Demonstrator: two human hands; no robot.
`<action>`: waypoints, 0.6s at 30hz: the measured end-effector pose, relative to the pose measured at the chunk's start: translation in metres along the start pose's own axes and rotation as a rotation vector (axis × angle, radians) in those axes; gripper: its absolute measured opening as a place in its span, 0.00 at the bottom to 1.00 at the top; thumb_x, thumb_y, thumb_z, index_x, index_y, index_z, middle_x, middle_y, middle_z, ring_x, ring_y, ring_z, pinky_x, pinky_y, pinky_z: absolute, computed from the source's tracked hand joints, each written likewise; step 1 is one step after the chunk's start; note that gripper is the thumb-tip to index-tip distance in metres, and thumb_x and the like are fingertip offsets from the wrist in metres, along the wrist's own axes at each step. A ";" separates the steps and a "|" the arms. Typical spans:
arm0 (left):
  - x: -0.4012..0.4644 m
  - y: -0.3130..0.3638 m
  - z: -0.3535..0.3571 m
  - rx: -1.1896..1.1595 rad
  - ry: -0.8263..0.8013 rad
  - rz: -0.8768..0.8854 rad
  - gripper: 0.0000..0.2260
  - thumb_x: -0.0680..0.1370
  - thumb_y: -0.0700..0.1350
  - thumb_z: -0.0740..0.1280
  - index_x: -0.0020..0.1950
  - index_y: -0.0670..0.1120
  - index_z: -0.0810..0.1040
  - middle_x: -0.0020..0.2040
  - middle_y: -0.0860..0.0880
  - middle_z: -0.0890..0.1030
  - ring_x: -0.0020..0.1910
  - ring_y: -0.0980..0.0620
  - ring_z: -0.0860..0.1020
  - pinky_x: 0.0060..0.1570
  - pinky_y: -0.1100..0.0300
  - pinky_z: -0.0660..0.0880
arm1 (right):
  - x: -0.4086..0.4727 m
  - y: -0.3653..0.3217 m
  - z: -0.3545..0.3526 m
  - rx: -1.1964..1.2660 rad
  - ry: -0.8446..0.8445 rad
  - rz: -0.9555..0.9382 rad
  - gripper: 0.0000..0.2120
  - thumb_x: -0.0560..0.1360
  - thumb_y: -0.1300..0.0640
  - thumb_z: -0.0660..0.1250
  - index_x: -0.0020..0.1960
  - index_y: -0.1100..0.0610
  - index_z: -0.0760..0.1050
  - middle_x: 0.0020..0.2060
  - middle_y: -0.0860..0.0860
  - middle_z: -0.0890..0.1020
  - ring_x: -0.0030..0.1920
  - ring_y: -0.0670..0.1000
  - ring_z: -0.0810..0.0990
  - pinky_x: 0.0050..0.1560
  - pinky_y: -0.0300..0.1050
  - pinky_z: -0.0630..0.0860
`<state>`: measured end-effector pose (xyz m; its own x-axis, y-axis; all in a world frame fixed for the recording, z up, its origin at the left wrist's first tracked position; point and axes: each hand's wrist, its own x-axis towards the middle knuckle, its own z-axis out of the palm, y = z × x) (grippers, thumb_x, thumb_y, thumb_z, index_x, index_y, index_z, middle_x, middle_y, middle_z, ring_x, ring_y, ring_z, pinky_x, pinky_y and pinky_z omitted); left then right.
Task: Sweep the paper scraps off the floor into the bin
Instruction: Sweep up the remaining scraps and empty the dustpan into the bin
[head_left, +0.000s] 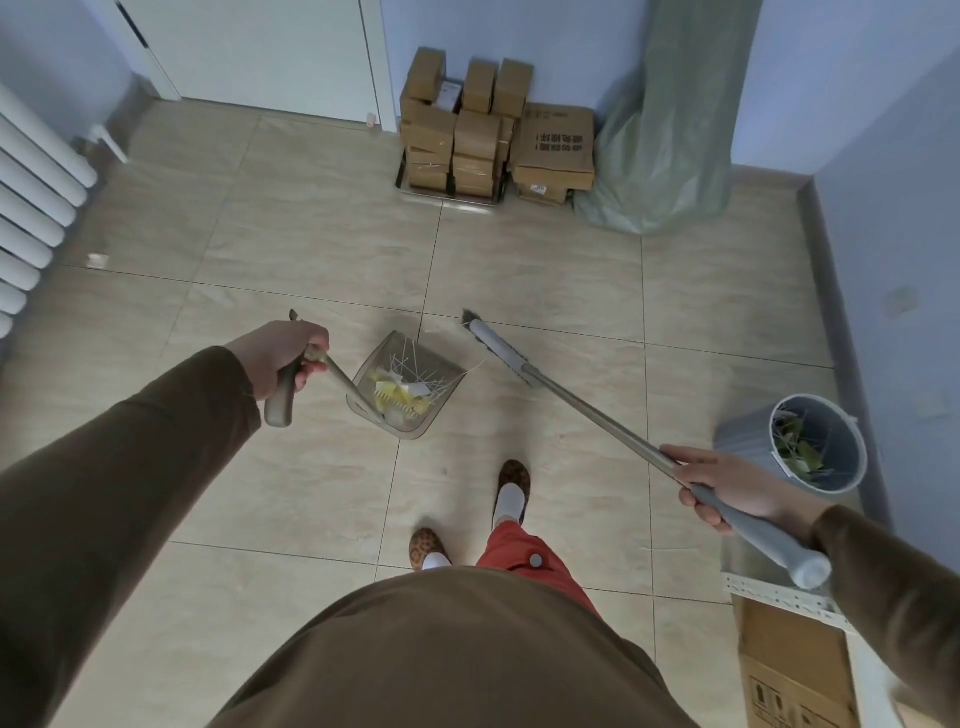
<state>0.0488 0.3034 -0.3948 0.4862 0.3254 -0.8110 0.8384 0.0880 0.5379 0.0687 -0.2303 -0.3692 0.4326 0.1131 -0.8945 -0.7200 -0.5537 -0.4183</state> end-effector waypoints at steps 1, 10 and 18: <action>0.001 -0.001 -0.005 0.002 0.010 -0.003 0.05 0.76 0.37 0.64 0.51 0.41 0.75 0.37 0.42 0.76 0.16 0.57 0.70 0.18 0.68 0.67 | 0.000 0.000 -0.002 0.015 -0.006 0.014 0.20 0.84 0.62 0.57 0.74 0.50 0.67 0.32 0.58 0.75 0.22 0.50 0.70 0.19 0.40 0.68; -0.006 0.001 -0.030 0.038 0.033 -0.014 0.06 0.77 0.38 0.65 0.53 0.41 0.73 0.43 0.40 0.76 0.16 0.57 0.73 0.17 0.68 0.67 | 0.008 0.009 0.008 -0.001 0.017 0.155 0.20 0.83 0.62 0.57 0.74 0.52 0.65 0.30 0.57 0.75 0.22 0.49 0.71 0.20 0.38 0.70; 0.004 0.012 -0.043 0.043 0.024 0.000 0.05 0.76 0.39 0.66 0.50 0.42 0.73 0.41 0.42 0.75 0.19 0.56 0.76 0.17 0.67 0.67 | -0.002 0.023 0.012 0.127 -0.027 0.217 0.15 0.83 0.62 0.58 0.70 0.55 0.69 0.31 0.58 0.75 0.21 0.50 0.71 0.19 0.38 0.70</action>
<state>0.0503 0.3460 -0.3814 0.4803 0.3477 -0.8053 0.8486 0.0480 0.5269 0.0441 -0.2332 -0.3789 0.2474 0.0261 -0.9686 -0.8577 -0.4592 -0.2314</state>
